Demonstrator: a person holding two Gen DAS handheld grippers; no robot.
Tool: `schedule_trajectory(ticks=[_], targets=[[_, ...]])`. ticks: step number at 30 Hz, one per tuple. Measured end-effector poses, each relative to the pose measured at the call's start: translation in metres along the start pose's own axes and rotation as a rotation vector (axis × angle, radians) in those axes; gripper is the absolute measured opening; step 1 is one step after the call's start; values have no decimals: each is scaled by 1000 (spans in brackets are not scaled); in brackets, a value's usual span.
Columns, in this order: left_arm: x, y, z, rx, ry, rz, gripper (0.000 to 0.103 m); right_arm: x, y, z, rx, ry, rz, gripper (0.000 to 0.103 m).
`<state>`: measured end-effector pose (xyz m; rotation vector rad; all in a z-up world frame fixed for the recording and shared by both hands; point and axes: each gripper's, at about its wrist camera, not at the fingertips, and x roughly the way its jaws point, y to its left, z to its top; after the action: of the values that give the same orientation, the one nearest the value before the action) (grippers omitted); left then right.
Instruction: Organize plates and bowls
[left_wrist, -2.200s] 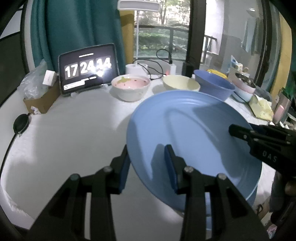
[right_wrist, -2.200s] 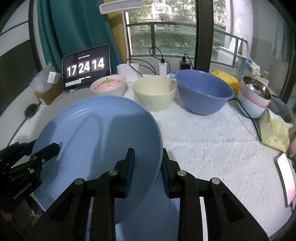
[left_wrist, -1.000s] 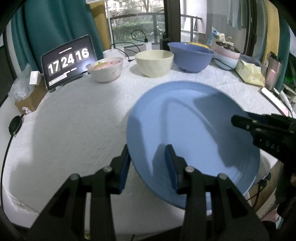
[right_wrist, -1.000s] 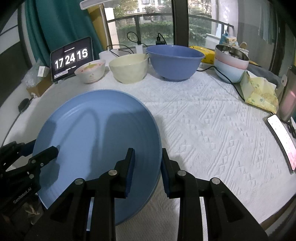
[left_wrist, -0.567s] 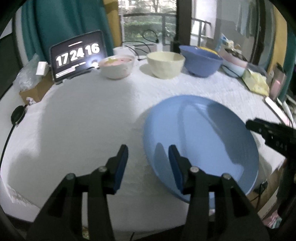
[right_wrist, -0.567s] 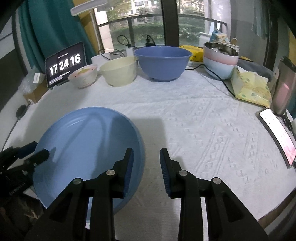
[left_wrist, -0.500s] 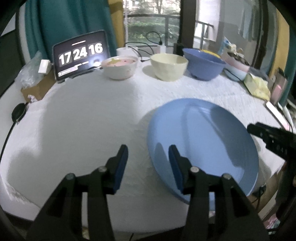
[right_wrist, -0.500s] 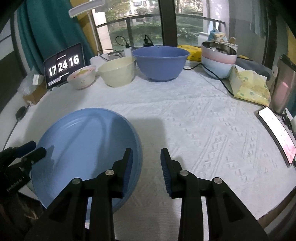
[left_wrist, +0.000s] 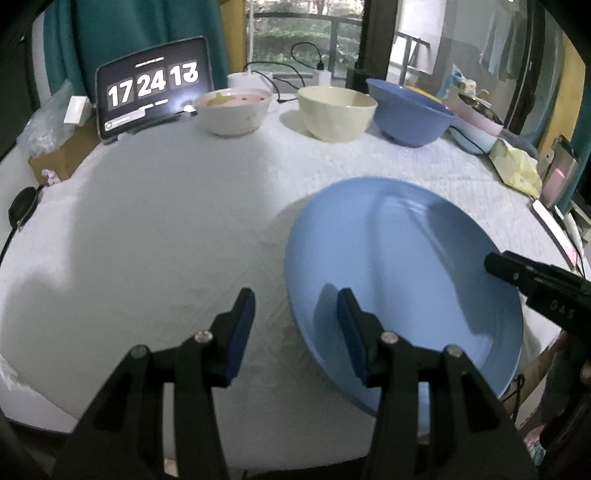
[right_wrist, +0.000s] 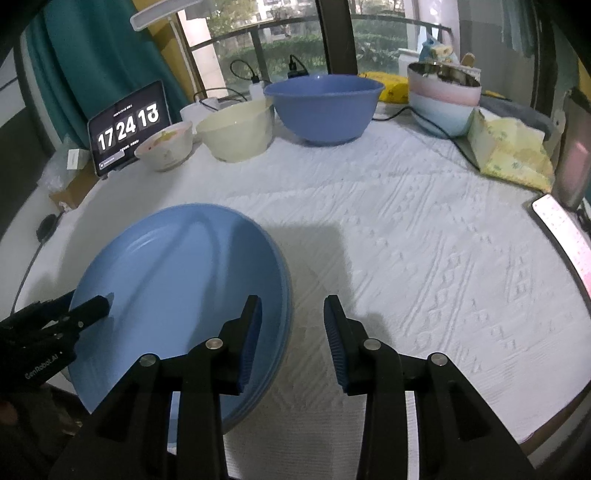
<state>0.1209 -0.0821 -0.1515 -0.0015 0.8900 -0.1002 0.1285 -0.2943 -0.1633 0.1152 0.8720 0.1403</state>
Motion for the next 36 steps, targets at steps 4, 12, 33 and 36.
schedule_trajectory(ticks=[4,12,33,36], targets=[[4,0,0,-5,5,-23,48,6,1,-4,13,19,30,37],[7,-2,1,-7,-7,-79,47,10,4,-5,43,10,82,37],[2,-9,9,35,-29,-53,43,11,12,5,6,-9,66,37],[2,-5,12,28,-36,-55,43,11,15,12,-3,-17,61,37]])
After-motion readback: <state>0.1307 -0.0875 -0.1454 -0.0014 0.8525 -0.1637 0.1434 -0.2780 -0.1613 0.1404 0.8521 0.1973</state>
